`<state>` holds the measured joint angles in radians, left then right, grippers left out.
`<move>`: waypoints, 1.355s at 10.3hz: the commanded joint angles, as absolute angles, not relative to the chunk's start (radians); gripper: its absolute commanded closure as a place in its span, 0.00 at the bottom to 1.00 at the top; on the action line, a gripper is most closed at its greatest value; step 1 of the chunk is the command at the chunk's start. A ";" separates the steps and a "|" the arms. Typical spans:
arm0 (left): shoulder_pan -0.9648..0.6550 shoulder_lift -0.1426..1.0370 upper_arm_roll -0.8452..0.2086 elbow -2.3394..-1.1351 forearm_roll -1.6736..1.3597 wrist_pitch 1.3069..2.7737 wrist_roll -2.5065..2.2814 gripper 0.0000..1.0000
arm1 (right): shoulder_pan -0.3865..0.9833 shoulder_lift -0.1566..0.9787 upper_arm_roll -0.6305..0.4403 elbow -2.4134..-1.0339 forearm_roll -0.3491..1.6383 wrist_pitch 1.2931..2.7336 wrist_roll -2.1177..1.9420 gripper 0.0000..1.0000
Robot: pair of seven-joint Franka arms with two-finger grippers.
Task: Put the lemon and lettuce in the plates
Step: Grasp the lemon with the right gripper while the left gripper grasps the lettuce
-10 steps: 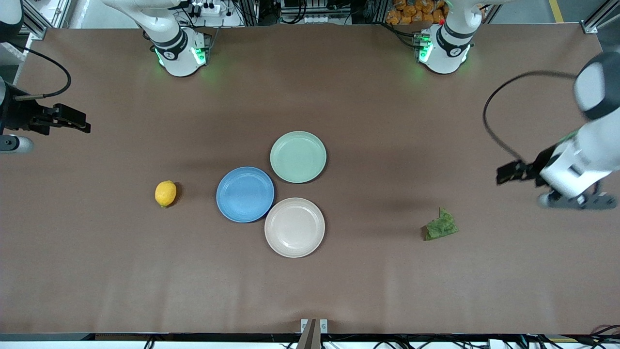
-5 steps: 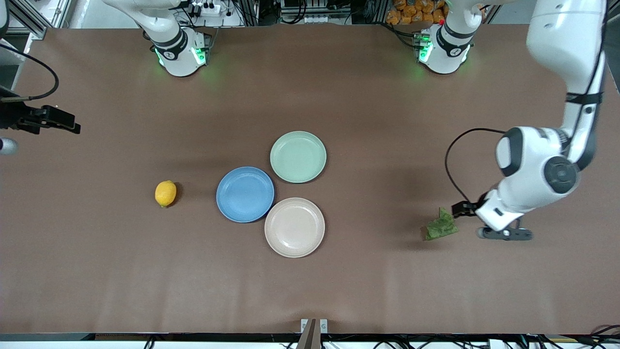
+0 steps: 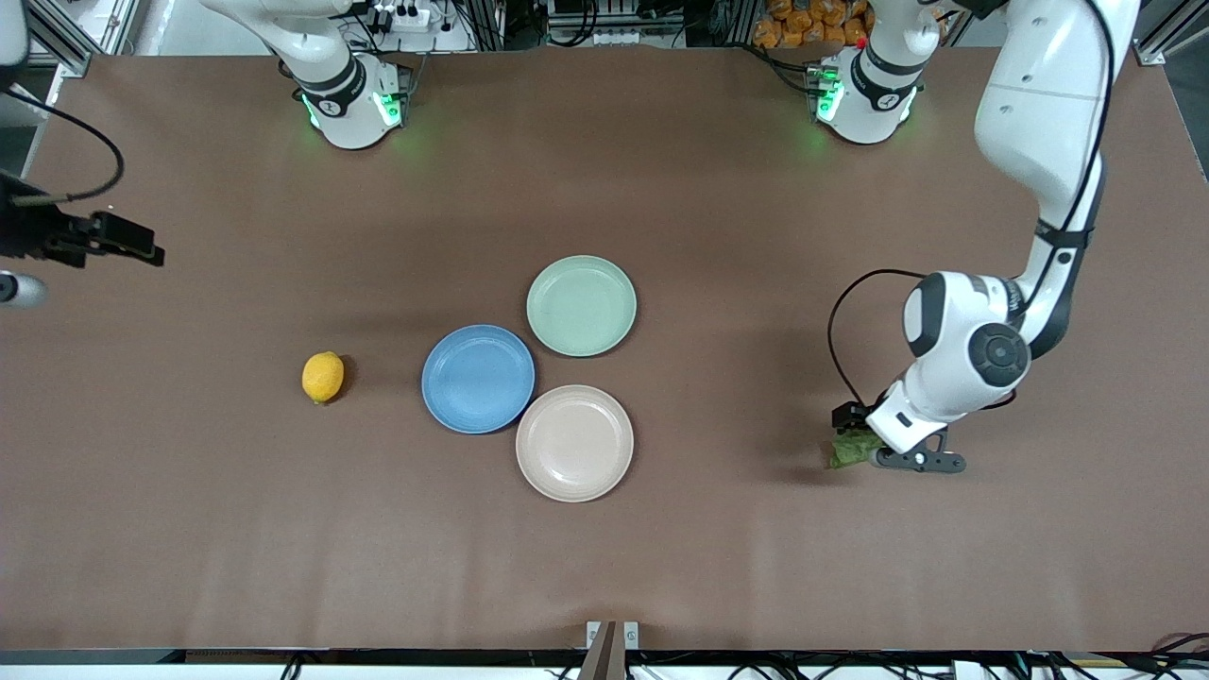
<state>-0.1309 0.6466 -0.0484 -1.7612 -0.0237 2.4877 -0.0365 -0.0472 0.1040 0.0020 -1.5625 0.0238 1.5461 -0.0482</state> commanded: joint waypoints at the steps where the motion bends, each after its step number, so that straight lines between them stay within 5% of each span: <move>1: -0.143 0.682 -0.043 -1.721 -0.029 2.500 -0.045 0.03 | -0.051 0.173 0.002 -1.713 0.023 1.752 -0.048 0.00; 6: -0.127 0.710 -0.038 -1.717 0.106 2.513 -0.025 0.59 | -0.045 0.455 0.002 -1.756 0.082 1.959 -0.041 0.00; 8: -0.130 0.710 -0.038 -1.715 0.107 2.511 -0.031 1.00 | -0.044 0.530 0.006 -1.759 0.098 2.023 -0.041 0.00; 14: -0.231 0.511 -0.029 -1.713 0.130 2.341 -0.116 1.00 | -0.049 0.613 0.017 -1.759 0.167 2.031 -0.043 0.00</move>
<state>-0.1791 0.6039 -0.0363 -1.6894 0.0989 2.4125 -0.0478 -0.0435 0.5956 0.0122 -1.7736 0.1505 2.0403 -0.0471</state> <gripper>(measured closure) 0.982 0.000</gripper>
